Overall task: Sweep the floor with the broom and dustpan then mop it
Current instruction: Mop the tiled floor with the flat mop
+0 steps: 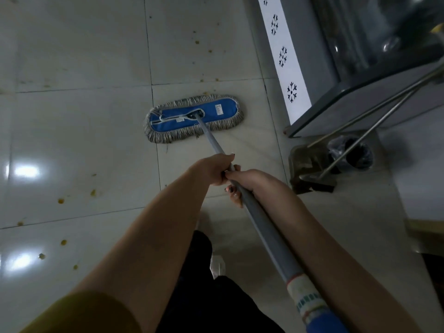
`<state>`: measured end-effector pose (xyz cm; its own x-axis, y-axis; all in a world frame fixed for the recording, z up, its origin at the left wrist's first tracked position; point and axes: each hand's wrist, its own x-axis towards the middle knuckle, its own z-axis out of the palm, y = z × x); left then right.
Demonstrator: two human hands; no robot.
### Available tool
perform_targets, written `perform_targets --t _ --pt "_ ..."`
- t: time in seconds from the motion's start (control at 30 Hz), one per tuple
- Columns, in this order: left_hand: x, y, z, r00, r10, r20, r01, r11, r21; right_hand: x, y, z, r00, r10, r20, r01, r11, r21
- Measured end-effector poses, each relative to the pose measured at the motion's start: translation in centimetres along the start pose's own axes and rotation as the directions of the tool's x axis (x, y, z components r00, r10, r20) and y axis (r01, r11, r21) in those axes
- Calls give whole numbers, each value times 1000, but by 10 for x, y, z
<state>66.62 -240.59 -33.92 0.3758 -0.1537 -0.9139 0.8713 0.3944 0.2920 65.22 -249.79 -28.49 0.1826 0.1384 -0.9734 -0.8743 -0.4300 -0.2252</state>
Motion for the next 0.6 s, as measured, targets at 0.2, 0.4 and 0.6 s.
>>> perform_targets --t 0.2,0.4,0.6 --pt "27 88 -21 1000 5 31 -4 999 -35 28 -91 7 999 -45 -13 44 998 -46" --pt "62 201 -53 1000 0 26 1 999 -54 59 -200 25 998 -60 -20 61 997 45" --pt "89 278 -65 999 0 -34 0 1000 12 81 -277 30 998 -62 4 61 990 124"
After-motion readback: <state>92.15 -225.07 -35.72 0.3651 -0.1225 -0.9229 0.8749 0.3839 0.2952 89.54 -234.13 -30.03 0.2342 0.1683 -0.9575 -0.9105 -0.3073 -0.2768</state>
